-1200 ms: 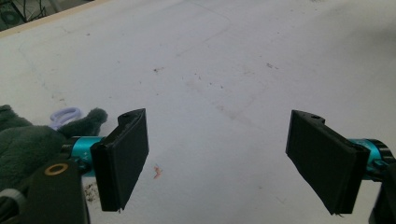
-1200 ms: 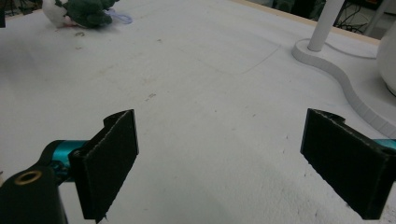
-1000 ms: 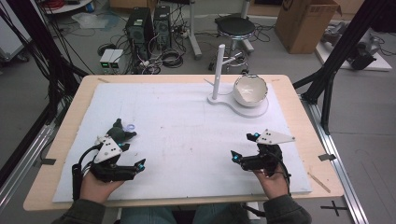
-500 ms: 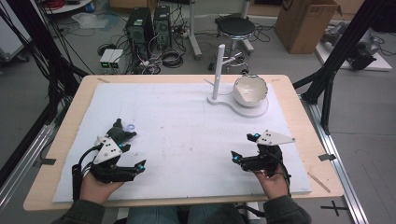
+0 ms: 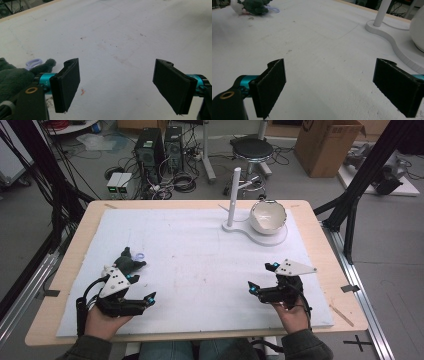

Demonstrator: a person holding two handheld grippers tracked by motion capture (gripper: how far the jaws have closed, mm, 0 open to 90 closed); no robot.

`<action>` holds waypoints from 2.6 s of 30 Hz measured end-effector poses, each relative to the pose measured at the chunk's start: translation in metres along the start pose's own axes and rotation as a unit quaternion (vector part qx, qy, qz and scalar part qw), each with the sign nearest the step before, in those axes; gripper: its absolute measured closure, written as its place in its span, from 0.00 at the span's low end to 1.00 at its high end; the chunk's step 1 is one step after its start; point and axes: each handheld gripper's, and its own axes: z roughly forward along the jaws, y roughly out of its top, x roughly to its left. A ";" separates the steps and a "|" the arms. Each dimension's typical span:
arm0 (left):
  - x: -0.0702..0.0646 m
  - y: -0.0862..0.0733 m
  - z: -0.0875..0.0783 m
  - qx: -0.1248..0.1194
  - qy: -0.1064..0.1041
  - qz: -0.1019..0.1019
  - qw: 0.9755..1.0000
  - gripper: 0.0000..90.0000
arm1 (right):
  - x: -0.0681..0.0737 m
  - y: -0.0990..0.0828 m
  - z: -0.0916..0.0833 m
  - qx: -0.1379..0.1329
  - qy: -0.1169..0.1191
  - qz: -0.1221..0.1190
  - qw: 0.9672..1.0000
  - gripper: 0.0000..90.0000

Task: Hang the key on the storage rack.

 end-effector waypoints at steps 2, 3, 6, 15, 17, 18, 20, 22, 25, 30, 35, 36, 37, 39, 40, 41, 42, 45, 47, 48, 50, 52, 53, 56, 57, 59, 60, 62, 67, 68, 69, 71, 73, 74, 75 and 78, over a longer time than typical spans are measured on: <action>0.000 0.001 0.000 -0.004 0.000 -0.003 1.000 0.25 | 0.000 0.000 0.000 0.000 0.000 0.001 1.000 0.12; 0.000 0.001 -0.001 -0.005 0.003 -0.002 1.000 0.25 | 0.000 0.000 0.001 0.000 0.001 0.000 1.000 0.12; 0.003 0.002 -0.003 -0.007 0.006 -0.001 1.000 0.25 | 0.001 0.000 0.000 0.002 0.000 -0.001 1.000 0.12; 0.008 0.008 -0.012 -0.017 0.010 -0.001 1.000 0.26 | 0.000 0.000 0.001 0.004 0.003 0.001 1.000 0.12; 0.010 0.008 -0.014 -0.019 0.011 0.002 1.000 0.26 | 0.000 0.000 0.001 0.004 0.003 0.001 1.000 0.12; 0.012 0.009 -0.016 -0.018 0.013 0.005 1.000 0.26 | 0.000 0.000 0.001 0.003 0.004 -0.001 1.000 0.12; 0.016 0.010 -0.020 -0.020 0.016 0.004 1.000 0.27 | 0.000 0.000 0.001 0.003 0.003 -0.003 1.000 0.12; 0.021 0.011 -0.024 -0.023 0.018 -0.004 1.000 0.28 | 0.001 0.000 0.000 0.004 0.004 0.000 1.000 0.12; 0.025 0.013 -0.030 -0.025 0.025 -0.006 0.999 0.28 | 0.001 0.001 0.001 0.004 0.006 -0.001 1.000 0.12; 0.037 0.015 -0.037 -0.028 0.038 -0.014 0.999 0.28 | 0.002 0.003 0.003 0.003 0.009 -0.002 1.000 0.12; 0.050 0.021 -0.039 -0.021 0.047 -0.012 0.999 0.29 | 0.002 0.002 0.003 0.007 0.010 -0.005 1.000 0.12; 0.054 0.022 -0.038 -0.021 0.050 -0.017 0.998 0.29 | 0.002 0.002 0.002 0.006 0.009 -0.006 1.000 0.12; 0.056 0.023 -0.038 -0.018 0.052 -0.018 0.998 0.29 | 0.002 0.002 0.001 0.005 0.009 -0.004 1.000 0.12; 0.063 0.024 -0.037 -0.014 0.055 -0.020 0.998 0.30 | 0.000 0.002 0.000 0.002 0.007 -0.003 1.000 0.12; 0.066 0.024 -0.037 -0.012 0.058 -0.025 0.998 0.30 | 0.000 0.002 0.000 0.001 0.006 -0.001 1.000 0.12; 0.069 0.025 -0.038 -0.012 0.059 -0.028 0.998 0.30 | 0.000 0.002 0.000 0.000 0.007 0.003 1.000 0.12; 0.071 0.026 -0.038 -0.013 0.060 -0.032 0.998 0.30 | -0.001 0.003 0.000 -0.002 0.006 0.000 1.000 0.12; 0.076 0.029 -0.042 -0.009 0.067 -0.032 0.997 0.30 | -0.002 0.004 0.002 -0.005 0.010 0.001 1.000 0.12; 0.080 0.032 -0.045 -0.009 0.068 -0.035 0.997 0.30 | -0.002 0.004 0.004 -0.002 0.015 -0.003 1.000 0.12; 0.083 0.034 -0.046 -0.011 0.069 -0.036 0.997 0.30 | -0.002 0.004 0.004 -0.001 0.015 -0.005 1.000 0.12; 0.088 0.039 -0.048 -0.011 0.072 -0.037 0.997 0.30 | -0.002 0.004 0.003 0.001 0.015 -0.005 1.000 0.12; 0.094 0.042 -0.049 -0.008 0.072 -0.040 0.997 0.30 | -0.003 0.003 0.001 -0.003 0.013 -0.004 1.000 0.12; 0.097 0.043 -0.049 -0.008 0.074 -0.042 0.996 0.30 | -0.003 0.003 0.000 -0.003 0.013 -0.004 1.000 0.12; 0.103 0.045 -0.049 0.001 0.079 -0.039 0.996 0.30 | -0.005 0.003 -0.001 -0.007 0.012 -0.001 1.000 0.12; 0.104 0.044 -0.049 0.005 0.080 -0.038 0.996 0.30 | -0.005 0.003 -0.001 -0.008 0.010 -0.001 1.000 0.12; 0.107 0.043 -0.046 0.012 0.079 -0.042 0.996 0.31 | -0.005 0.002 -0.002 -0.006 0.011 0.003 1.000 0.12; 0.108 0.043 -0.044 0.015 0.078 -0.043 0.996 0.31 | -0.006 0.002 -0.002 -0.007 0.011 0.002 1.000 0.12; 0.110 0.042 -0.040 0.024 0.077 -0.045 0.996 0.32 | -0.006 0.002 -0.002 -0.009 0.010 0.002 1.000 0.12; 0.116 0.040 -0.027 0.043 0.071 -0.059 0.995 0.33 | -0.005 0.002 -0.003 -0.008 0.009 0.003 1.000 0.12; 0.116 0.040 -0.024 0.043 0.071 -0.062 0.995 0.33 | -0.005 0.002 -0.003 -0.008 0.009 0.002 1.000 0.12; 0.117 0.039 -0.023 0.049 0.072 -0.058 0.995 0.33 | -0.005 0.002 -0.003 -0.009 0.009 0.002 1.000 0.12; 0.118 0.038 -0.018 0.058 0.071 -0.057 0.994 0.33 | -0.006 0.002 -0.003 -0.009 0.009 0.002 1.000 0.12; 0.119 0.037 -0.014 0.069 0.070 -0.054 0.994 0.33 | -0.006 0.002 -0.003 -0.009 0.009 0.001 1.000 0.12; 0.120 0.037 -0.012 0.075 0.070 -0.052 0.993 0.33 | -0.006 0.002 -0.003 -0.009 0.009 0.001 1.000 0.12; 0.121 0.036 -0.009 0.079 0.069 -0.054 0.993 0.33 | -0.006 0.002 -0.003 -0.010 0.010 0.001 1.000 0.12; 0.126 0.031 -0.003 0.085 0.051 -0.064 0.993 0.34 | -0.006 0.002 -0.003 -0.009 0.009 0.002 1.000 0.12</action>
